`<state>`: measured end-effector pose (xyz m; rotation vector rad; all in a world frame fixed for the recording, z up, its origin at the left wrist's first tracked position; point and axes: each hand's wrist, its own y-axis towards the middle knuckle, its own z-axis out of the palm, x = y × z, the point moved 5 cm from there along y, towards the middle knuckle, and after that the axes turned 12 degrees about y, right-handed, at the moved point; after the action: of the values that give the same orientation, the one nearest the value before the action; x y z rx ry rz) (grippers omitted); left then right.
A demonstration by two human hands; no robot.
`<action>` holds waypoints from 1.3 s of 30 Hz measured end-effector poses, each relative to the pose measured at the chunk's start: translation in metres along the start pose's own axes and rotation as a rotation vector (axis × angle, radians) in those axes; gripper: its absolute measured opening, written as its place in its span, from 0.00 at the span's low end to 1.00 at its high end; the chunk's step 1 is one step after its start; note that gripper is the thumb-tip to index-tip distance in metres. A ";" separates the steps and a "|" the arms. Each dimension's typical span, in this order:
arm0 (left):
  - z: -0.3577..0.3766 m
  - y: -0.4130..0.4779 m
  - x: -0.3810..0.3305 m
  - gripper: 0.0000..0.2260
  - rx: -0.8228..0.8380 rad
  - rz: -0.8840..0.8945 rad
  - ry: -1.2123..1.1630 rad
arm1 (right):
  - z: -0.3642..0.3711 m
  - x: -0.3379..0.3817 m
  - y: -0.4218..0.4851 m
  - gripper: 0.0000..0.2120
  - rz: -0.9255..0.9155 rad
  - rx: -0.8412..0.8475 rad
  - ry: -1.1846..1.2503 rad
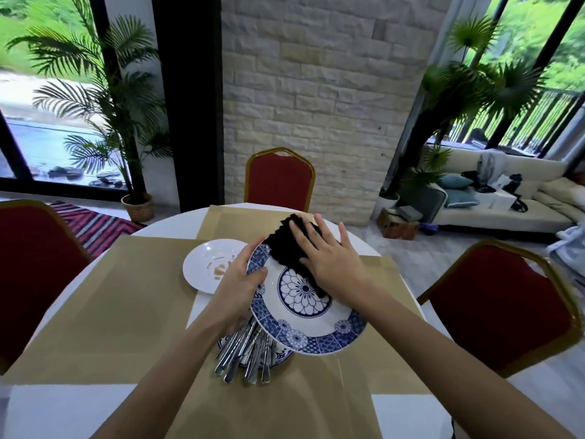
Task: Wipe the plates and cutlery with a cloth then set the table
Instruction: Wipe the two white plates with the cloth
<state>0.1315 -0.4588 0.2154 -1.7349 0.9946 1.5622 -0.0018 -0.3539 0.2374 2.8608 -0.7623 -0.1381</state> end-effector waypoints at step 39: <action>0.010 0.025 -0.009 0.17 -0.203 0.039 0.007 | 0.002 -0.075 -0.049 0.19 0.667 -0.350 1.897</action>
<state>0.1052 -0.4628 0.2240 -1.8673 0.9042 1.7350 -0.0433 -0.2753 0.2291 1.1500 -0.8200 1.8306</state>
